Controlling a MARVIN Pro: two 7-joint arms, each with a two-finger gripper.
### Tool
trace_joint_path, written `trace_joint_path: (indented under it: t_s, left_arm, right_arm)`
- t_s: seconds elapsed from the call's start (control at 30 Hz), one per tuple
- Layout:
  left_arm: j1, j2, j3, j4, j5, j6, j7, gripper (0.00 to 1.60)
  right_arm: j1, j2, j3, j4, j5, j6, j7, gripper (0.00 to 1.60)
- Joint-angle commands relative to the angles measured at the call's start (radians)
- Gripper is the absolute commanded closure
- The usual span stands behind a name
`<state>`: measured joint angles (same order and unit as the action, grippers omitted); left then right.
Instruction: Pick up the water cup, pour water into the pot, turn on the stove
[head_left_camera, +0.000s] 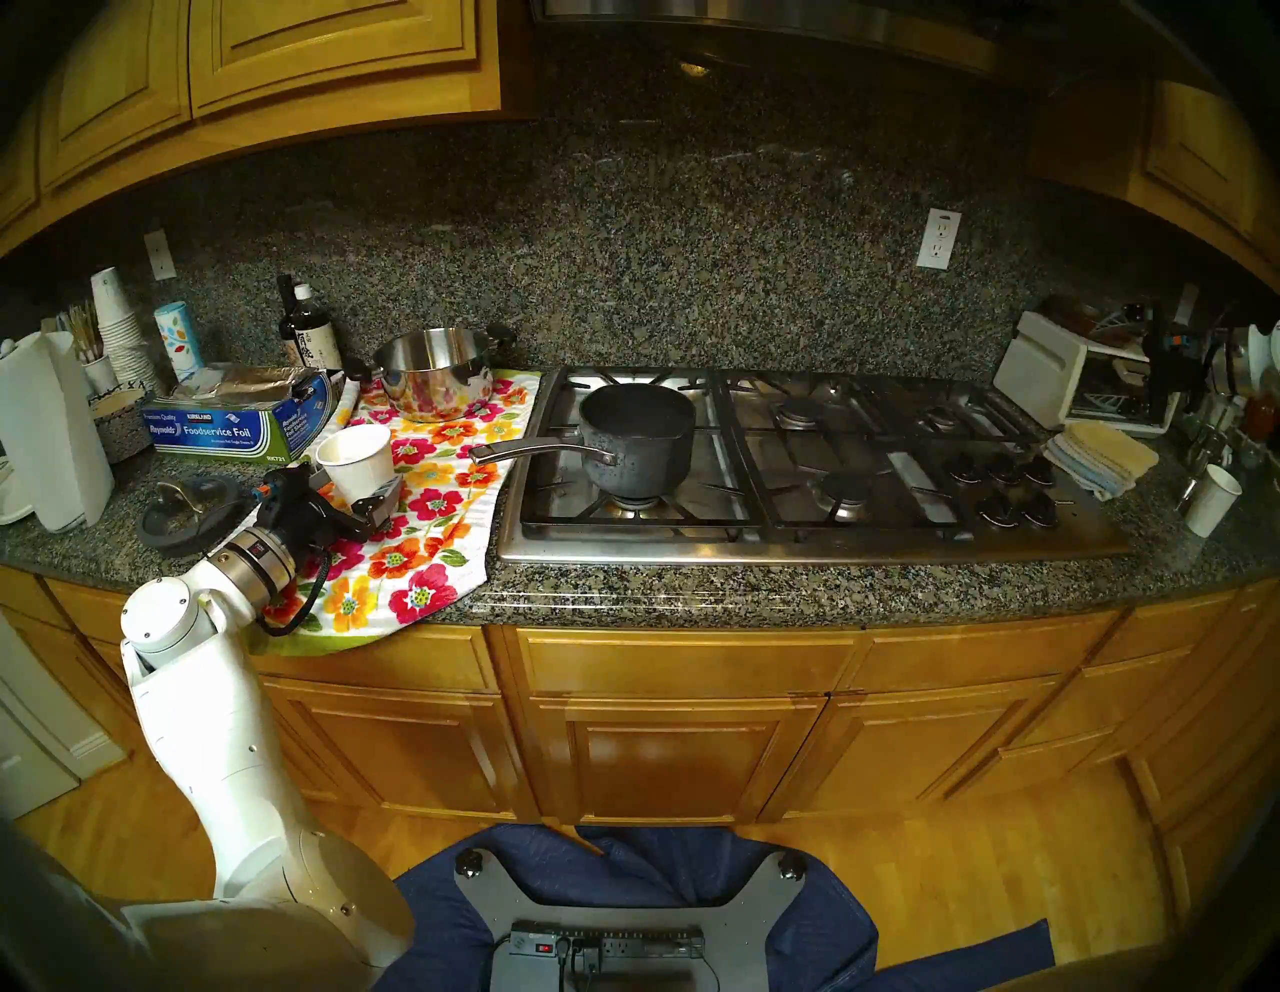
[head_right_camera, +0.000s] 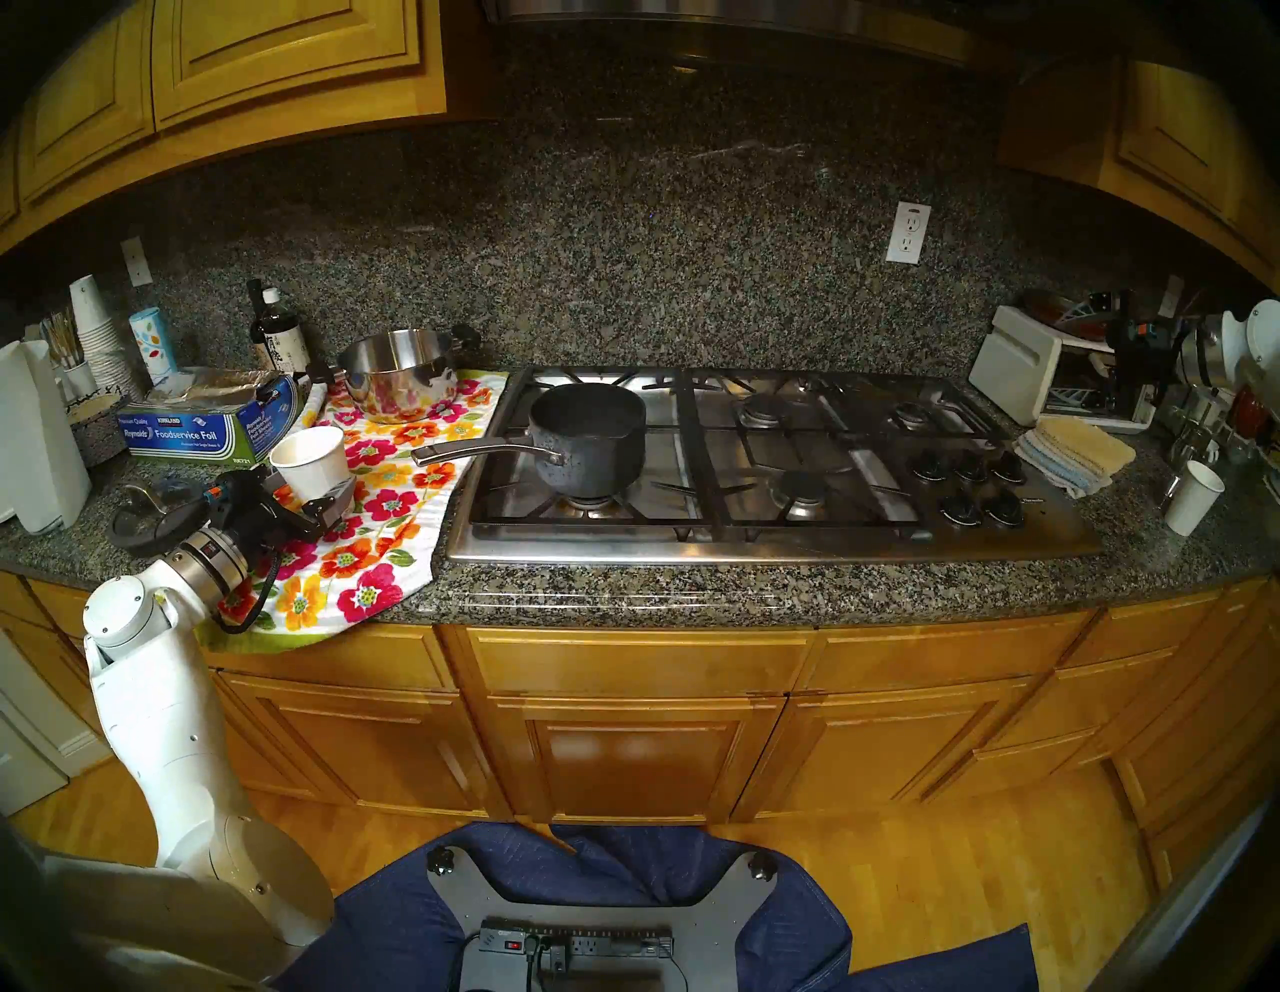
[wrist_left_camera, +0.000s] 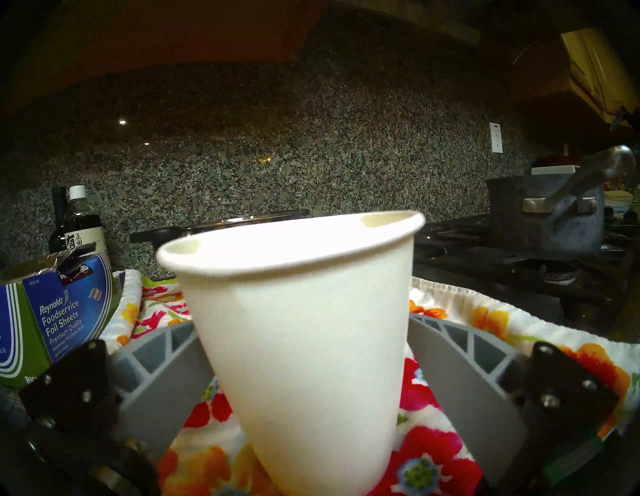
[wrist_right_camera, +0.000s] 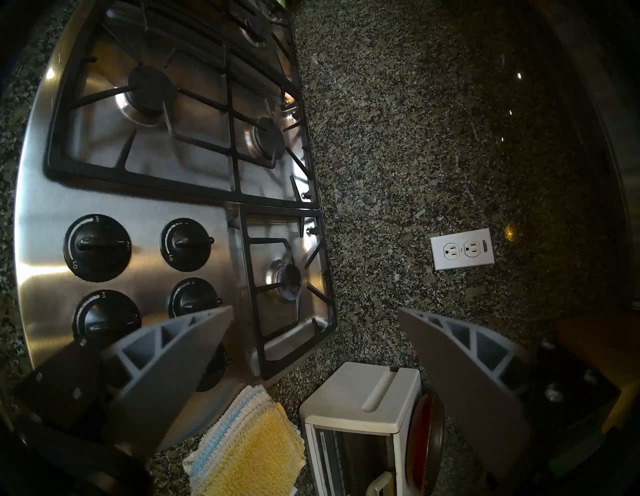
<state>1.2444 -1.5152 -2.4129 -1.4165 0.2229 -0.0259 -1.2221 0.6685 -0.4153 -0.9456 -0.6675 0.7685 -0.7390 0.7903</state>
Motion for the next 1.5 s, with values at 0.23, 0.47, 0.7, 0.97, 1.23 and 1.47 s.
trace_joint_path:
  t_s: [0.23,0.47,0.7,0.97,1.23,1.47]
  left_arm:
    - [-0.037,0.027,0.007,0.002,-0.017,-0.012,-0.006,0.59]
    - [-0.045,0.034,0.012,0.004,-0.016,-0.013,-0.008,0.68]
    - [-0.057,0.037,0.039,-0.024,-0.002,-0.014,-0.007,0.64]
    - [-0.073,0.039,0.068,-0.044,0.014,-0.005,-0.004,0.64]
    - [-0.093,0.04,0.099,-0.071,0.028,0.008,0.001,0.61]
    - [-0.117,0.048,0.12,-0.088,0.038,0.037,0.013,0.64]
  right_arm:
    - [0.026,-0.008,0.018,0.006,0.008,0.0,-0.012,0.0]
    - [0.025,-0.008,0.018,0.006,0.008,0.0,-0.012,0.0]
    - [0.025,-0.008,0.018,0.007,0.009,-0.001,-0.011,0.0]
    - [0.025,-0.009,0.018,0.007,0.009,-0.001,-0.01,0.0]
    - [0.024,-0.009,0.017,0.008,0.009,-0.001,-0.01,0.0]
    - [0.024,-0.009,0.018,0.008,0.009,-0.001,-0.009,0.0]
